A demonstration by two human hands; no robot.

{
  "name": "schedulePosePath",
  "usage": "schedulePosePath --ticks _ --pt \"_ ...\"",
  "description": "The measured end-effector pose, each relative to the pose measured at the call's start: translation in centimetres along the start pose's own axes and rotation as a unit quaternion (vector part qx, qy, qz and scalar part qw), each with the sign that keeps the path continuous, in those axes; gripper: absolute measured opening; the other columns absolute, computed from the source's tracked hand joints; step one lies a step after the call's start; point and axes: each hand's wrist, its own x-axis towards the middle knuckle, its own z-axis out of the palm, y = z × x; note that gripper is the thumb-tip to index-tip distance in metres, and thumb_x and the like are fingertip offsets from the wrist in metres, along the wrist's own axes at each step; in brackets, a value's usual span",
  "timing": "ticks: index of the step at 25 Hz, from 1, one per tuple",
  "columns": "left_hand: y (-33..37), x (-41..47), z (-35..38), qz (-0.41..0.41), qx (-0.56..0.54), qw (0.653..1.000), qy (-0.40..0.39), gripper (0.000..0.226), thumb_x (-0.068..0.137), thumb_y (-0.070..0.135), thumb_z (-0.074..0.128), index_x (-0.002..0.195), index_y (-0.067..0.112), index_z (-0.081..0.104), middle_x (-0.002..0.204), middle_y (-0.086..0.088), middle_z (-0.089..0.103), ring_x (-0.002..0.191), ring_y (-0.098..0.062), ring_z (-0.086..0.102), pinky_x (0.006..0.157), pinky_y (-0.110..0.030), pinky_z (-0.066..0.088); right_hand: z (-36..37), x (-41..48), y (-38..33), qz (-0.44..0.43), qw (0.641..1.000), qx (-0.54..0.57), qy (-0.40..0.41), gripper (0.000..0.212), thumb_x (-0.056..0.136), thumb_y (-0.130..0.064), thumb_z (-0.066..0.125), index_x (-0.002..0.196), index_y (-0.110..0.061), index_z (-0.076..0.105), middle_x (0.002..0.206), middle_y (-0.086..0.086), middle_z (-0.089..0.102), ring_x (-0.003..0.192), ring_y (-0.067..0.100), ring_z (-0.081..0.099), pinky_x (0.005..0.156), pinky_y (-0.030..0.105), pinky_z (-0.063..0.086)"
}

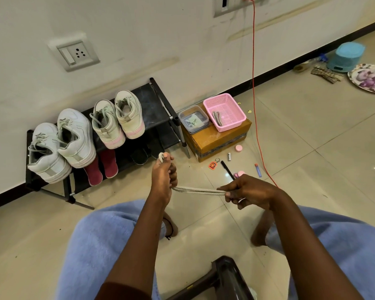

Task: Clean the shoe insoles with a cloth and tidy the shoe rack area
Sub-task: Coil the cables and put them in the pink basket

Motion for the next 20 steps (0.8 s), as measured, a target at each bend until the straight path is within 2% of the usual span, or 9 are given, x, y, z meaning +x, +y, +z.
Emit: schedulePosePath --ticks 2,4,6,8,10,12,15,18,20 --pt "0.0 -0.2 0.0 0.008 0.074 0.997 -0.027 0.014 0.099 0.026 0.043 0.089 0.018 0.048 0.051 0.008 0.034 0.038 -0.001 0.026 0.034 -0.014 0.024 0.0 -0.1 -0.6 -0.012 0.995 -0.04 0.086 0.025 0.086 0.003 0.057 0.109 0.004 0.065 0.081 0.012 0.066 0.066 0.015 0.057 0.059 0.02 0.052" --pt "-0.4 -0.6 0.5 0.017 0.14 0.989 -0.051 0.011 0.098 0.023 0.047 0.091 0.019 0.054 0.056 0.006 0.037 0.041 -0.002 0.029 0.037 -0.014 0.026 0.4 0.0 -1.5 -0.038 0.966 -0.182 0.181 0.023 0.083 0.0 0.062 0.106 0.0 0.067 0.09 0.014 0.069 0.071 0.015 0.06 0.063 0.012 0.048" --pt "-1.0 -0.9 1.3 0.023 0.165 0.983 -0.079 0.02 0.1 0.024 0.042 0.092 0.017 0.059 0.059 0.003 0.048 0.046 -0.004 0.038 0.04 -0.014 0.029 1.2 0.0 -2.6 -0.053 0.93 -0.3 0.204 0.023 0.083 -0.003 0.064 0.106 -0.005 0.069 0.097 0.011 0.07 0.075 0.011 0.059 0.063 0.006 0.041" --pt "-1.4 -1.2 2.2 0.003 0.162 0.981 -0.11 0.027 0.102 0.022 0.036 0.09 0.014 0.059 0.073 0.0 0.063 0.059 -0.008 0.056 0.052 -0.018 0.041 1.9 0.2 -3.1 -0.063 0.92 -0.344 0.177 0.022 0.082 -0.003 0.066 0.103 -0.01 0.071 0.096 0.007 0.07 0.074 0.009 0.058 0.062 0.006 0.039" --pt "-1.8 -1.8 3.1 -0.031 0.147 0.979 -0.14 0.03 0.103 0.018 0.033 0.089 0.011 0.059 0.083 -0.003 0.069 0.072 -0.01 0.065 0.066 -0.023 0.049 2.5 0.3 -3.3 -0.077 0.92 -0.343 0.172 0.019 0.081 -0.004 0.067 0.098 -0.012 0.073 0.092 0.006 0.069 0.072 0.009 0.06 0.064 0.01 0.043" --pt "-2.4 -2.5 3.8 -0.053 0.121 0.977 -0.165 0.031 0.102 0.015 0.033 0.089 0.008 0.061 0.078 -0.003 0.069 0.068 -0.011 0.066 0.066 -0.023 0.052 2.7 0.5 -3.3 -0.09 0.927 -0.309 0.192 0.017 0.08 -0.006 0.068 0.094 -0.013 0.073 0.086 0.004 0.067 0.071 0.008 0.059 0.061 0.007 0.039" --pt "-3.1 -3.5 4.8 -0.101 0.044 0.979 -0.171 0.032 0.103 0.016 0.033 0.087 0.006 0.06 0.071 -0.007 0.067 0.064 -0.019 0.062 0.069 -0.031 0.054 2.9 0.7 -3.3 -0.094 0.935 -0.252 0.229 0.014 0.08 -0.006 0.066 0.09 -0.012 0.073 0.081 0.003 0.066 0.062 0.003 0.057 0.049 0.002 0.036" --pt "-3.7 -3.6 5.3 -0.101 0.056 0.98 -0.161 0.036 0.103 0.02 0.032 0.084 0.006 0.059 0.062 -0.005 0.066 0.054 -0.015 0.062 0.058 -0.027 0.053 3.4 0.9 -2.9 -0.109 0.935 -0.191 0.279 0.016 0.078 -0.004 0.067 0.091 -0.013 0.063 0.08 0.007 0.065 0.057 0.004 0.057 0.045 0.005 0.042" --pt "-4.0 -3.4 5.3 -0.099 0.076 0.978 -0.165 0.042 0.104 0.024 0.029 0.077 0.005 0.055 0.052 -0.001 0.059 0.042 -0.01 0.051 0.049 -0.023 0.044 3.6 1.0 -2.6 -0.116 0.93 -0.171 0.305 0.028 0.079 -0.005 0.067 0.1 -0.014 0.052 0.079 0.004 0.06 0.058 0.004 0.056 0.049 0.008 0.042"
